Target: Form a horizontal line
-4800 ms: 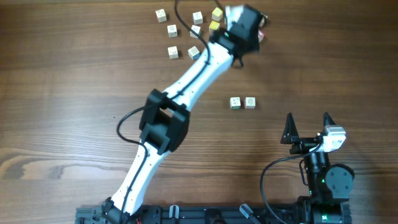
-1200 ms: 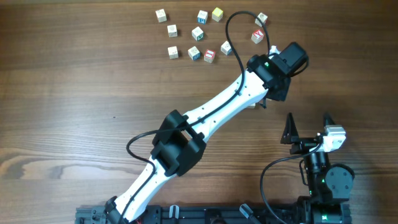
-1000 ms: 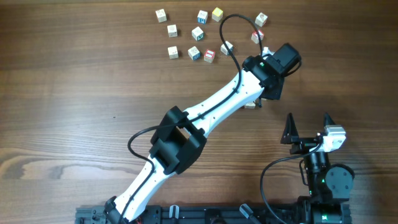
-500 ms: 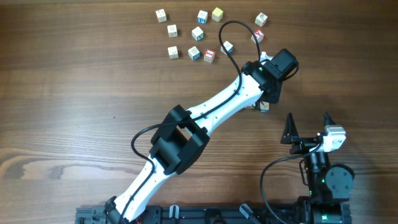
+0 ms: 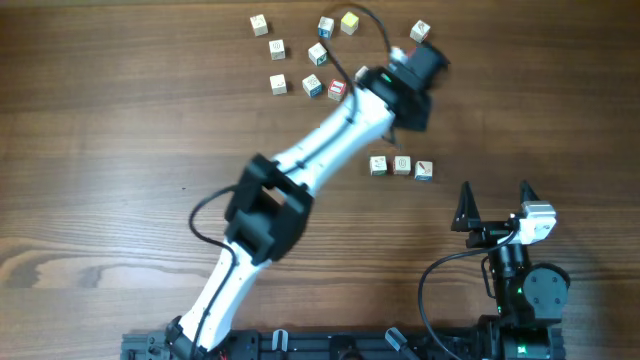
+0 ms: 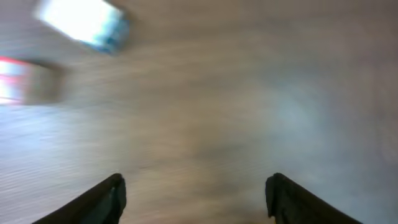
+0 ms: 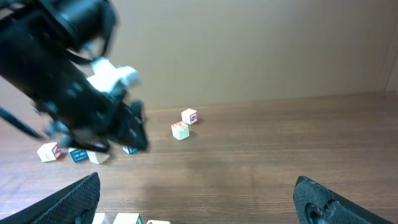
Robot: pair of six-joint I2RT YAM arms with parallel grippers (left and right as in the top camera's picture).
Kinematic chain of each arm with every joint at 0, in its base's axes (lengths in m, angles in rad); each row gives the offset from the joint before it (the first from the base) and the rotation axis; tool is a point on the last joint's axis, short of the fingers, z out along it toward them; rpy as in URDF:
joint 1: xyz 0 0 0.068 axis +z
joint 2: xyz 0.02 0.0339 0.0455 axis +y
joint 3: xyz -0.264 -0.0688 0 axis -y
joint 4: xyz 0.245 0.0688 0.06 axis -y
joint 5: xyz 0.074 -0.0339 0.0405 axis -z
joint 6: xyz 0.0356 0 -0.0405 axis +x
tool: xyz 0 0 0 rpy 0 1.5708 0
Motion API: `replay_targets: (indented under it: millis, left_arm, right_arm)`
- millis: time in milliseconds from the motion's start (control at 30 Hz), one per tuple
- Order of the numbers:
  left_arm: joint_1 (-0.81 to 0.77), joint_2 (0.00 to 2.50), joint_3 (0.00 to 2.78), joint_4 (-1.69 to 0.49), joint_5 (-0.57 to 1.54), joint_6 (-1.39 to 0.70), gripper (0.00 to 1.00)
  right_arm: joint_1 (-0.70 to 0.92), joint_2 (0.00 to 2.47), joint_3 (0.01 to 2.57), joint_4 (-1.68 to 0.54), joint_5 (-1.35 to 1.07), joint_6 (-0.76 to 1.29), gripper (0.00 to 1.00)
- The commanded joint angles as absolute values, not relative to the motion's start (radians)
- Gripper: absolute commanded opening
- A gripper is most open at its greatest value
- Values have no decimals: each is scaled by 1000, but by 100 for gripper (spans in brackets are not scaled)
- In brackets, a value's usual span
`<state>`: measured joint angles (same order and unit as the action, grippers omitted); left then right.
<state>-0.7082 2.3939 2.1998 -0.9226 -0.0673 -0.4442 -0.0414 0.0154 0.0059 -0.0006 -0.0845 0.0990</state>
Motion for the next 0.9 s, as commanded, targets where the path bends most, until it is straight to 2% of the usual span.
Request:
replay_targets:
  millis: [0,233,300,467,567,667,767,833,867]
  left_arm:
    - [-595,2256,2238,-978,-88,-422,80]
    - [-448,2082,2238,-1090,-88,-422,93]
    - [-420,2049,2238,-1118,-88,-422,100]
    - [-346,2002,2238,-1193,-88,-422,100]
    - [-322,2001,2238,-1236,-88,-423,100]
    - [-316,2001,2238,-1255,-88,-422,100]
    - [-316,2001,2238,-1256,-88,-423,100]
    - [-317,2001,2238,-1272,-88,-422,100]
    - [-317,2001,2238,-1280,-88,-422,100]
  right_arm:
    - [-44,7,6,2,-78,81,100]
    - [-44,7,6,2,-78,81,100]
    - [-44,7,6,2,-78,81,100]
    - [-44,7,6,91,-97,108,100]
    - [-44,7,6,197,-202,395,100]
    - [-44,7,6,192,-322,1063,100]
    - [-44,7,6,7,-223,1544,100]
    - [-44,19,6,44,-212,1668,100]
    - [-44,23,6,69,-220,1657,100]
